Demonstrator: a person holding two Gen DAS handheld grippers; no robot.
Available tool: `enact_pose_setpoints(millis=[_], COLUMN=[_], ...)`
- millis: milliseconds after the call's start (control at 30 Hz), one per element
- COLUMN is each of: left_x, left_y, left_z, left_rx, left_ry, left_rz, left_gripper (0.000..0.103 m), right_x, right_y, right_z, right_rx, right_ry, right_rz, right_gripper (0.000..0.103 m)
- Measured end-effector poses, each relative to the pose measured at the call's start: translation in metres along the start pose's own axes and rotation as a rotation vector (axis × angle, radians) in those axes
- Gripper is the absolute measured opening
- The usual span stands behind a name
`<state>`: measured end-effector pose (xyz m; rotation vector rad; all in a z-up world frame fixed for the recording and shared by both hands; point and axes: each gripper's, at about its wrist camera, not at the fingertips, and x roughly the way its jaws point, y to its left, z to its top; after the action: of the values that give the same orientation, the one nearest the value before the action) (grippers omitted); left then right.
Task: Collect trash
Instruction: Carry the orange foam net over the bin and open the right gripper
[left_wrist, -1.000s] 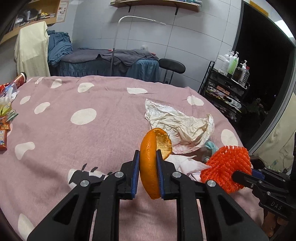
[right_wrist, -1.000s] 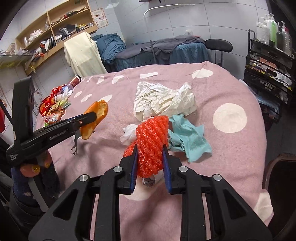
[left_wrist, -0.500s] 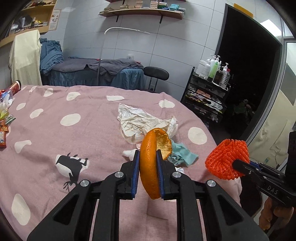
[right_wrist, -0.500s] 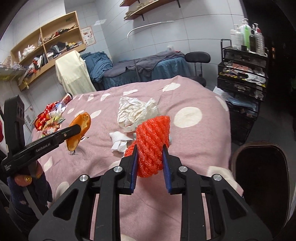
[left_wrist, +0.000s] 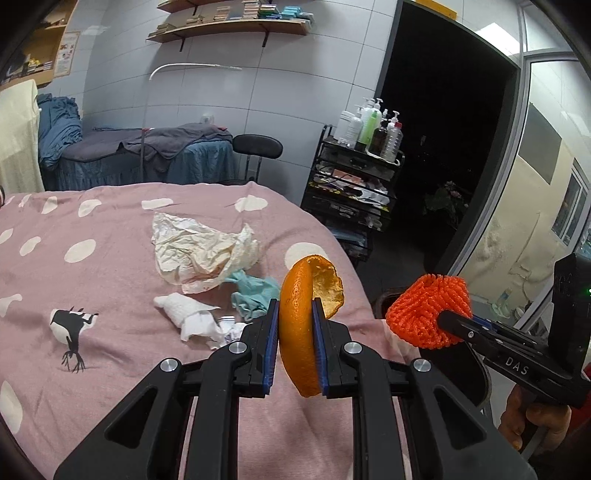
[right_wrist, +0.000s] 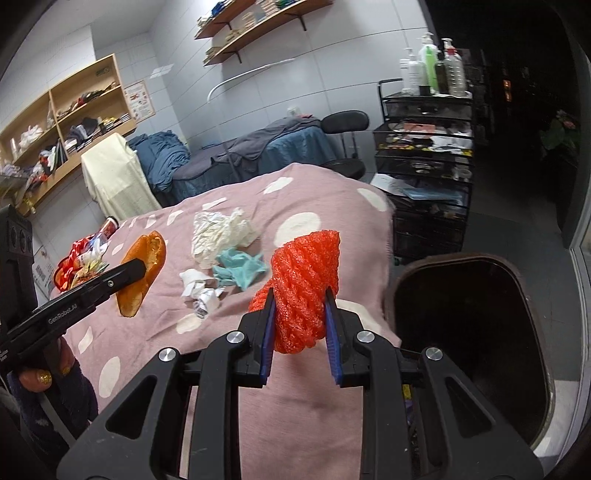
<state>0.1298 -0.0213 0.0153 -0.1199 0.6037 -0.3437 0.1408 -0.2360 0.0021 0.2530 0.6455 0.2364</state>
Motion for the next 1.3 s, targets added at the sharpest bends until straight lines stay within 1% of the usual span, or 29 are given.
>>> enact_pose_setpoints(millis=[233,433,467,667,800,833,900,933,967,1033,1067,1200,1233,1300], left_x=[0.011,0.019,0.02,0.029,0.035,0.036,0.038,0.039,0.04,0.043,0.043,0.048,0.049,0.051], left_y=[-0.035,-0.056,-0.059,-0.073,-0.08,-0.082,-0.085,-0.086,-0.087,-0.089,-0.09,-0.094,-0.096,-0.099], left_z=[-0.006,-0.011,-0.012,-0.016,-0.017,-0.018,-0.02,-0.02,-0.021,-0.022,-0.023,-0.024,-0.025,-0.025], left_rx=[0.053,0.086,0.089,0.108,0.12,0.123,0.129,0.131,0.132,0.136,0.137,0.147,0.15,0.154], left_ry=[0.023,0.043,0.046,0.069,0.081,0.084,0.091,0.095,0.098,0.105,0.107,0.117,0.12,0.125], left_rz=[-0.061,-0.095,-0.1,-0.122,-0.134,-0.137,-0.139,-0.14,-0.142,-0.145,-0.147,-0.154,-0.156,-0.161], left_gripper=[0.018,0.018,0.018,0.018,0.018,0.018,0.018,0.018,0.018,0.018,0.018,0.018,0.018,0.018], right_x=[-0.017,-0.018,-0.016,0.003,0.019,0.023,0.027,0.029,0.029,0.028,0.028,0.024,0.022,0.017], right_y=[-0.039,-0.07,-0.077,-0.106,-0.12,-0.124,-0.128,-0.129,-0.13,-0.132,-0.132,-0.133,-0.133,-0.135], right_z=[-0.009,-0.018,-0.02,-0.028,-0.039,-0.043,-0.046,-0.049,-0.05,-0.054,-0.055,-0.057,-0.058,-0.057], right_rx=[0.064,0.104,0.111,0.147,0.181,0.193,0.204,0.212,0.22,0.233,0.235,0.247,0.251,0.262], right_ry=[-0.02,-0.015,-0.007,0.045,0.093,0.103,0.113,0.117,0.115,0.107,0.109,0.094,0.087,0.072], right_rz=[-0.084,-0.21,-0.233,-0.285,-0.311,-0.317,-0.316,-0.317,-0.321,-0.32,-0.319,-0.325,-0.33,-0.335], right_gripper=[0.025,0.025,0.025,0.025,0.025,0.028,0.039,0.054,0.065,0.066,0.07,0.077,0.081,0.082])
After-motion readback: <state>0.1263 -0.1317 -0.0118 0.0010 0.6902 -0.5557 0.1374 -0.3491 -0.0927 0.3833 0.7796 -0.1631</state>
